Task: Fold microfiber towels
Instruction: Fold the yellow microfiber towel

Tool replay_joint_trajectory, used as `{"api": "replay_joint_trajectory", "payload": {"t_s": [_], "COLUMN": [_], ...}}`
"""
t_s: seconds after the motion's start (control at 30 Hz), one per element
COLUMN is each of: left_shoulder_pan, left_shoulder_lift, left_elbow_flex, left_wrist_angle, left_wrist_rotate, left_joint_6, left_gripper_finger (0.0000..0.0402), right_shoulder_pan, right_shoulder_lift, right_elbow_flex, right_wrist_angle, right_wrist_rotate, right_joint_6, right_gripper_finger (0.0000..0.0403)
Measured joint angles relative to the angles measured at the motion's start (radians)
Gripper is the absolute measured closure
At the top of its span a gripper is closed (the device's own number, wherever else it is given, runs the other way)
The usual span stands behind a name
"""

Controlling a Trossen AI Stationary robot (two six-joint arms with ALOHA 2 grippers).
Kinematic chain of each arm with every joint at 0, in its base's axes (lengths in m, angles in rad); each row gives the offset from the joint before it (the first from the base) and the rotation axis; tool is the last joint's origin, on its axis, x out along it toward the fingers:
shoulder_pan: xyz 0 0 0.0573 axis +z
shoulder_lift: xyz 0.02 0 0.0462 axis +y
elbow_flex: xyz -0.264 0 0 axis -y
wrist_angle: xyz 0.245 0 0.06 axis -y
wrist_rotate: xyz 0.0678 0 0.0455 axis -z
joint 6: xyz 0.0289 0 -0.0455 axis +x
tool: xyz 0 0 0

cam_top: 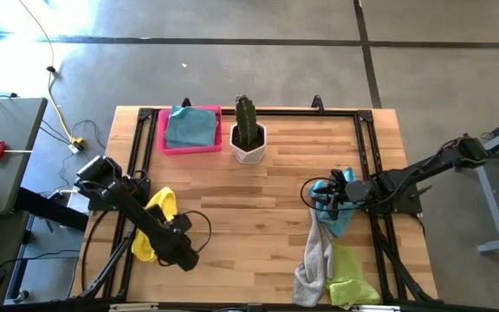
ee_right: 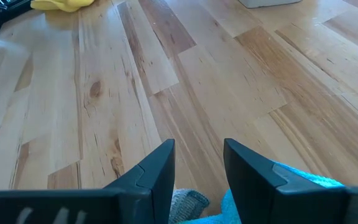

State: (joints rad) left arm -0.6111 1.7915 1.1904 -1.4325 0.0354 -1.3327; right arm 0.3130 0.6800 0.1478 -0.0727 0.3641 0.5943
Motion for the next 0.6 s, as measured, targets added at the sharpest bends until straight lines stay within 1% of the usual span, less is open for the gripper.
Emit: {"api": "replay_joint_trajectory", "payload": {"t_s": [0.17,0.33,0.6], "left_shoulder_pan": [-0.013,-0.012,-0.004], "left_shoulder_lift": [0.031,0.058,0.07], "left_elbow_flex": [0.0,0.0,0.0], "left_wrist_angle": [0.004,0.025,0.016], "left_wrist_rotate": [-0.027,-0.034,-0.118], "left_joint_6": [-0.026,-0.045,-0.082], "left_gripper_finger": [0.0201,0.0202,0.0202], "right_shoulder_pan": [0.0,0.0,0.0], "right_shoulder_lift": [0.0,0.0,0.0], "right_elbow_flex": [0.0,0.0,0.0], "right_wrist_angle": [0.0,0.0,0.001], "right_wrist_rotate": [0.0,0.0,0.0], "right_joint_6": [0.0,0.0,0.0], "right_gripper_finger": [0.0275,0.0275,0.0275]}}
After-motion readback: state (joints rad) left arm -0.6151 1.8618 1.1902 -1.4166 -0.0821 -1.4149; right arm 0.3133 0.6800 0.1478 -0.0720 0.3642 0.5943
